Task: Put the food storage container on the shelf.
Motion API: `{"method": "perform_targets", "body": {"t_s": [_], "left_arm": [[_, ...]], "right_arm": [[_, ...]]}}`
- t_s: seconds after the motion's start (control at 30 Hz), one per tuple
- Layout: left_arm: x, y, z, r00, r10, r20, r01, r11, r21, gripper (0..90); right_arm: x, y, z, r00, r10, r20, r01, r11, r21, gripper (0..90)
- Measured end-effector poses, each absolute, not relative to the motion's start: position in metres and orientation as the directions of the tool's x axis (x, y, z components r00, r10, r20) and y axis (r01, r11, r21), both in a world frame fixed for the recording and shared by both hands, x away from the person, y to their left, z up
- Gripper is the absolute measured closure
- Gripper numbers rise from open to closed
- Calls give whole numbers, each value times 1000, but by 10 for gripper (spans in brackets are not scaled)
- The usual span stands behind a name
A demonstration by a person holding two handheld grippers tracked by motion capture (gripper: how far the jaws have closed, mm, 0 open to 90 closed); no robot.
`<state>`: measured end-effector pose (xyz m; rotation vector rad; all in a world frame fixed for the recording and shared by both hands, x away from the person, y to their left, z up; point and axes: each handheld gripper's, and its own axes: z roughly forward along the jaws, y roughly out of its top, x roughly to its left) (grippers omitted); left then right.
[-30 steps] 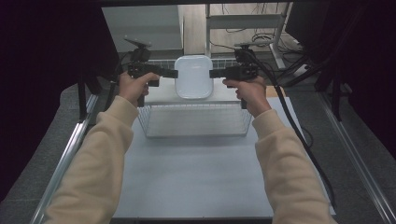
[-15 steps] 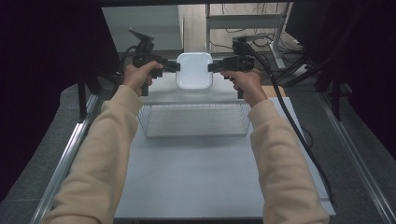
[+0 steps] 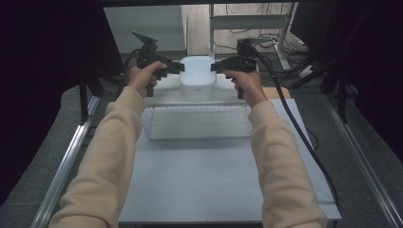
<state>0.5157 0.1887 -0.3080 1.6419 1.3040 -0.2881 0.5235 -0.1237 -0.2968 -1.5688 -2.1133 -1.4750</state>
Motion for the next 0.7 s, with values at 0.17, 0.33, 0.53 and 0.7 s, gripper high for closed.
{"method": "perform_targets", "body": {"t_s": [0.17,0.33,0.53,0.7], "left_arm": [[517,191,-315,379,592,-711,846,88,525,651],[517,191,-318,385,585,-714,842,94,531,635],[513,188,-316,411,625,-664,821,64,568,451],[498,190,-306,458,662,-593,765,46,642,350]], "right_arm": [[526,-122,-301,-449,666,595,783,-28,621,656],[526,-121,-303,-443,668,598,784,-34,620,647],[522,-118,-301,-461,673,578,766,-27,643,479],[510,-119,-292,-512,698,501,705,8,709,350]]}}
